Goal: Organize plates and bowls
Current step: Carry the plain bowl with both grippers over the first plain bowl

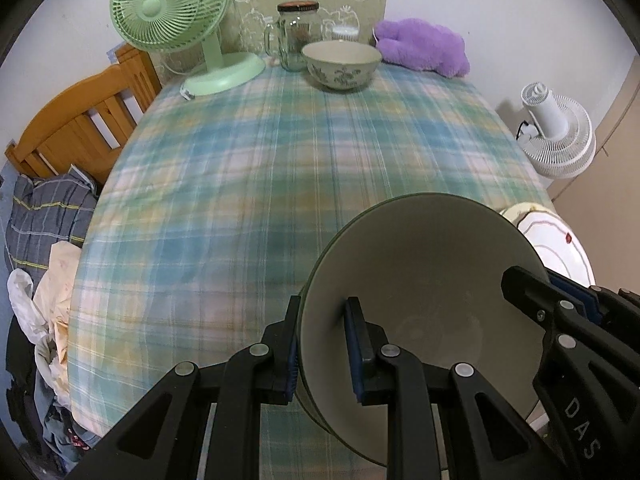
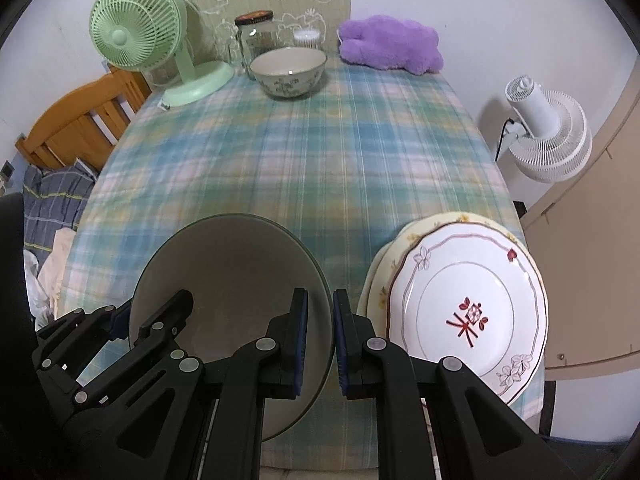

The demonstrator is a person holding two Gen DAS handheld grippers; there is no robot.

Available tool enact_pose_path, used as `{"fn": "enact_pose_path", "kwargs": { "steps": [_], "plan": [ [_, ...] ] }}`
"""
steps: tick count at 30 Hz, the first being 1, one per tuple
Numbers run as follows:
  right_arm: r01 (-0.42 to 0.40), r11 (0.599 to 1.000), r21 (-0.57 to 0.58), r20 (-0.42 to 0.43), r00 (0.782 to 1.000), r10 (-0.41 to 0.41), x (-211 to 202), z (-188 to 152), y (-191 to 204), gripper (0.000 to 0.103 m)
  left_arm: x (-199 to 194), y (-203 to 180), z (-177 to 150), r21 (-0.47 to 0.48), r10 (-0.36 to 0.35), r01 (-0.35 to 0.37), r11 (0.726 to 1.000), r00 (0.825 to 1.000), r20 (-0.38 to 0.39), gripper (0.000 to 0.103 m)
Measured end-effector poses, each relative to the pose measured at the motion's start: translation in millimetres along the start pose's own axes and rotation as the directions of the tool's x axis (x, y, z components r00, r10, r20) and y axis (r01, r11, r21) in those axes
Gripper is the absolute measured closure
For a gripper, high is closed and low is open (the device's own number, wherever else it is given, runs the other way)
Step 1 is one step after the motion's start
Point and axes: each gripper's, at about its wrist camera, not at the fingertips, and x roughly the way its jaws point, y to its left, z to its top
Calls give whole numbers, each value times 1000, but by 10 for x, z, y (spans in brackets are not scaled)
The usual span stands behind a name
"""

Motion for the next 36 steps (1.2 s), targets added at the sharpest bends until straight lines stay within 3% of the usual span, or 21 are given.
{"fn": "enact_pose_path", "kwargs": {
  "steps": [26,36],
  "plan": [
    [-2,1000,8,-32,999,2,50,-88,-45,87,-17,-69,-88,30,37,-37,999,999,3,85],
    [-40,999,6,-62,997,41,92,-125,31,87,-21,11,-117,12,58,-58,998,998,2,85]
  ]
}}
